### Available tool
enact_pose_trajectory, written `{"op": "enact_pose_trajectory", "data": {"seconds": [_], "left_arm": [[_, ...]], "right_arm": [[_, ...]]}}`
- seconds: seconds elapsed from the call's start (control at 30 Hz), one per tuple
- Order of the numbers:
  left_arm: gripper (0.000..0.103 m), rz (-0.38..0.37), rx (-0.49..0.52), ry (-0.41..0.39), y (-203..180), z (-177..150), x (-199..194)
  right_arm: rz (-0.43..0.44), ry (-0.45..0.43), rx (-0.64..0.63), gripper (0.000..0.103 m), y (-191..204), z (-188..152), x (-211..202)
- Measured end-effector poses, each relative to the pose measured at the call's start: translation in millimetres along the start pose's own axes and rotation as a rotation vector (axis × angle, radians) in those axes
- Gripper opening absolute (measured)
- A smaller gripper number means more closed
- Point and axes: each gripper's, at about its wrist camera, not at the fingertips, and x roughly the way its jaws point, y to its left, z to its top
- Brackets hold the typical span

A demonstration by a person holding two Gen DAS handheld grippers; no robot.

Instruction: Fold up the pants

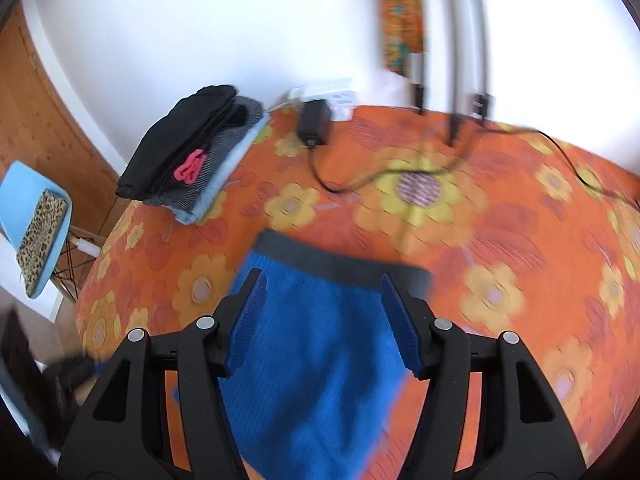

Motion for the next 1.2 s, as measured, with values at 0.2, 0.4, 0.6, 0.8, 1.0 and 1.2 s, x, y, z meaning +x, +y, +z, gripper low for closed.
{"op": "enact_pose_trajectory", "data": {"seconds": [0.2, 0.4, 0.6, 0.8, 1.0, 1.2], "left_arm": [[0.023, 0.004, 0.081, 0.045, -8, 26, 25], [0.017, -0.052, 0.024, 0.079, -4, 40, 57], [0.012, -0.041, 0.012, 0.105, -2, 37, 77], [0.013, -0.005, -0.024, 0.150, 12, 32, 90], [0.013, -0.032, -0.035, 0.179, 18, 27, 97], [0.013, -0.032, -0.049, 0.190, 20, 26, 100]], "right_arm": [[-0.005, -0.014, 0.088, 0.062, -42, -46, -36], [-0.004, -0.012, 0.077, 0.020, -52, -77, -34], [0.001, 0.054, 0.027, 0.019, -47, -89, -7], [0.012, 0.098, 0.034, 0.034, -47, -96, 9], [0.041, 0.128, 0.072, 0.037, -53, -100, 22], [0.069, 0.146, 0.100, 0.037, -59, -103, 27]]}}
